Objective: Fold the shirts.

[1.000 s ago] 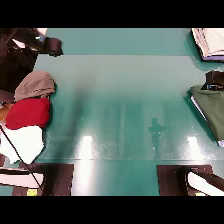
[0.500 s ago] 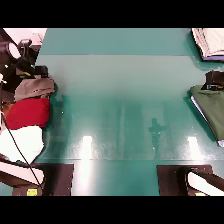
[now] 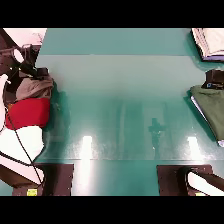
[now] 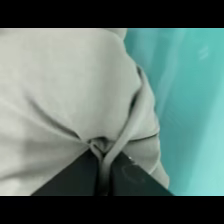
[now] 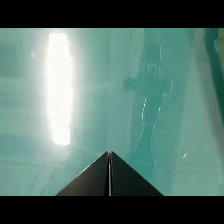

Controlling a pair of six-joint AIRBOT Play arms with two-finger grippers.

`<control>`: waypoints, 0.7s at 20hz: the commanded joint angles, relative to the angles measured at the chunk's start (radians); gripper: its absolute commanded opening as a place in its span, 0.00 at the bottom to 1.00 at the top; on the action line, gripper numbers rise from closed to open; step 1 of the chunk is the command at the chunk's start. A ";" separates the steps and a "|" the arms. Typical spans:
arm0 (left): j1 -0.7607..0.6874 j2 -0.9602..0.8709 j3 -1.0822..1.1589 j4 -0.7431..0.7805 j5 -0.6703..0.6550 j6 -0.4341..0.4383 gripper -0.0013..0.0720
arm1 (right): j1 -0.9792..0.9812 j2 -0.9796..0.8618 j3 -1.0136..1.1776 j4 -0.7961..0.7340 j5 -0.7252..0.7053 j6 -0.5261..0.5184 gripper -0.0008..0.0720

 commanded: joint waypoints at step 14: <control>-0.468 0.393 0.248 -0.929 -0.258 0.491 0.06 | 0.000 0.003 0.350 0.000 -0.208 0.001 0.03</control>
